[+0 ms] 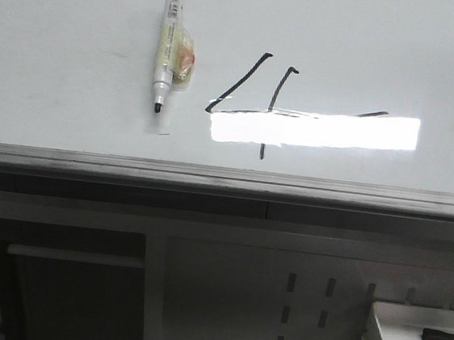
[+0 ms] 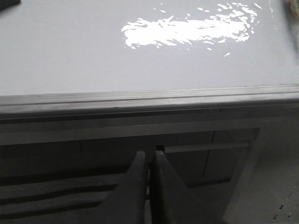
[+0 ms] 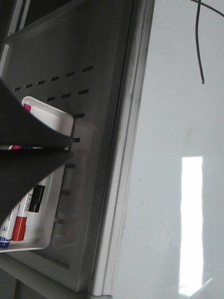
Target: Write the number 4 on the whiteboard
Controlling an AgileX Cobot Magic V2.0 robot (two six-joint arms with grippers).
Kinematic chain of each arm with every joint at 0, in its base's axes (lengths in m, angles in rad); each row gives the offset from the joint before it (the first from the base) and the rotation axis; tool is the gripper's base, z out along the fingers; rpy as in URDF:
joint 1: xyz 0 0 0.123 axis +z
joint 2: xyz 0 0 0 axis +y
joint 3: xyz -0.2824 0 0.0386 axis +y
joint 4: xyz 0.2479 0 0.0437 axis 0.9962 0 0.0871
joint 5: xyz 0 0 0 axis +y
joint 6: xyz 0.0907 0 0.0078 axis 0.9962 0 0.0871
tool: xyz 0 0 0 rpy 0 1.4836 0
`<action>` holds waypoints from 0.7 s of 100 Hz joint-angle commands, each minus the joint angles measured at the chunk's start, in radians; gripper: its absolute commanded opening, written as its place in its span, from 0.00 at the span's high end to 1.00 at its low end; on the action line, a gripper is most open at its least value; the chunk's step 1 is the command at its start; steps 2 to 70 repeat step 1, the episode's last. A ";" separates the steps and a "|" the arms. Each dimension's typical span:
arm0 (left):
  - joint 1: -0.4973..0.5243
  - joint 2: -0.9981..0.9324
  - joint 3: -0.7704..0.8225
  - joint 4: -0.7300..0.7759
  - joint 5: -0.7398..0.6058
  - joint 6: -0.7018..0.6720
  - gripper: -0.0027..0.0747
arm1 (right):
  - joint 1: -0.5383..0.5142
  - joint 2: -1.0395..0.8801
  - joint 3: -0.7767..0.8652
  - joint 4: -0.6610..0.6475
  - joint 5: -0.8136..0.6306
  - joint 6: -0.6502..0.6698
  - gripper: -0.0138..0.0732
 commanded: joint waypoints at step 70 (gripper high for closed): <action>0.004 -0.026 0.035 -0.010 -0.043 -0.009 0.99 | -0.006 -0.014 0.017 -0.013 -0.015 0.001 0.89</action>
